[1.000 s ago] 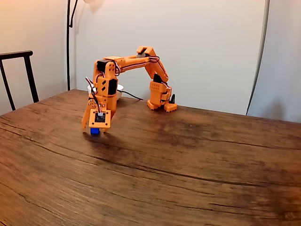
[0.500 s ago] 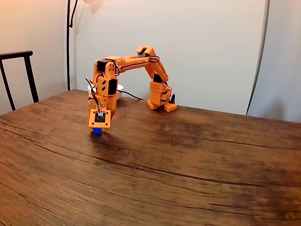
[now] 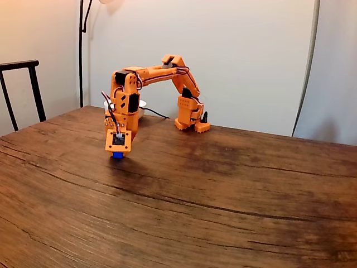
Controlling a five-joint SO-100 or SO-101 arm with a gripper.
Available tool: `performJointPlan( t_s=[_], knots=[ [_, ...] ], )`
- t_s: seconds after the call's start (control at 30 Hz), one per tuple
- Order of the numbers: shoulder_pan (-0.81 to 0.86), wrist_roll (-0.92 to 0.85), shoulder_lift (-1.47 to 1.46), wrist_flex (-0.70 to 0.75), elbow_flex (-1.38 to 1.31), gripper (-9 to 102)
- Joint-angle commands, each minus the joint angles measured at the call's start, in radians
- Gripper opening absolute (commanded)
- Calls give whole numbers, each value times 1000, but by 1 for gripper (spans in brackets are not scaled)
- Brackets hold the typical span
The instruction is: Grasp the cube and drop it in the bowl
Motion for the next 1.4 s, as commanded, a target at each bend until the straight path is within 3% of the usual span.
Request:
performJointPlan(
  t_s=[0.0, 0.3, 0.77, 0.93, 1.07, 1.37],
  knots=[
    [-12, -3, 6, 3, -15, 5],
    [-11, -11, 29, 18, -34, 5],
    [38, -29, 28, 276, -348, 5],
    [101, -32, 28, 419, -511, 5],
    [175, -31, 48, 426, -607, 5],
    [347, -46, 210, 426, -480, 5]
  ],
)
